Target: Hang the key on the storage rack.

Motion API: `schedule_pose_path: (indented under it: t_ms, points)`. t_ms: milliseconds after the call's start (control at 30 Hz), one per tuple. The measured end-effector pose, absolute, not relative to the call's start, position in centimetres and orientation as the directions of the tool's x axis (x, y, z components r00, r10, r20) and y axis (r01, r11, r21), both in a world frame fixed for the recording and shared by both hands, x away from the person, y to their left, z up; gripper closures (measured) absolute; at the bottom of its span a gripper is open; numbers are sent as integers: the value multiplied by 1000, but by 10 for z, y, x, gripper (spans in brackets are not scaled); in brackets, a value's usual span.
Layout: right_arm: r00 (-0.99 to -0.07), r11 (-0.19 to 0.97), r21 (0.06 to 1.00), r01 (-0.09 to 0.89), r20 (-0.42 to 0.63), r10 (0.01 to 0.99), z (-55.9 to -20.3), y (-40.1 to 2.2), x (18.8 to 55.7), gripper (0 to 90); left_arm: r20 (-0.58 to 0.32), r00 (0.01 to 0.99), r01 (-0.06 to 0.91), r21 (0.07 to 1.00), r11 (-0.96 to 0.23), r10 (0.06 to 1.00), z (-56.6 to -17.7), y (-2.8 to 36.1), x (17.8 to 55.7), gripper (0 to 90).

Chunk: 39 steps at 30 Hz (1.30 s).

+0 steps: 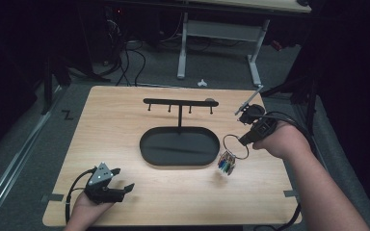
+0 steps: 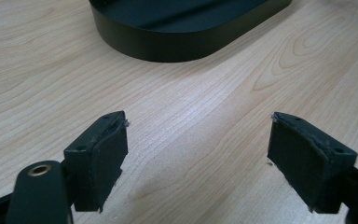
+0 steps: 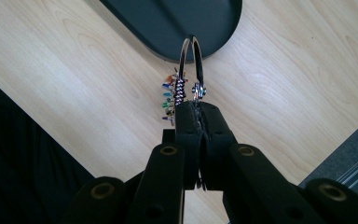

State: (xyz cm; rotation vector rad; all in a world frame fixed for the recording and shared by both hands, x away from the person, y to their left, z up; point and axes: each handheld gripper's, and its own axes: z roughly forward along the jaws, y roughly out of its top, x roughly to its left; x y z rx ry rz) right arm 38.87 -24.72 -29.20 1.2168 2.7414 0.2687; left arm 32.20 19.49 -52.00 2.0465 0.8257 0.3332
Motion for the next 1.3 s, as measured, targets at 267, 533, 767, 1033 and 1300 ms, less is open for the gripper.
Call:
schedule_pose_path:
  t_ms: [267,533,767,1033,1300]
  points:
    - [-678,671,226,706,-60,733,-284,-237,397,879,-66,738,426,817,-388,671,-520,196,322,199]
    - [-680,671,246,699,-58,731,-278,-226,408,879,-63,739,424,817,-391,670,-520,196,322,199]
    - [-687,677,251,692,-61,724,-276,-217,418,879,-61,741,423,816,-394,669,-520,196,322,200]
    - [-695,682,264,682,-57,717,-273,-209,430,879,-62,741,425,815,-395,669,-519,198,321,203]
    - [-695,682,261,683,-53,717,-276,-200,442,879,-63,736,426,816,-390,674,-519,200,321,205]
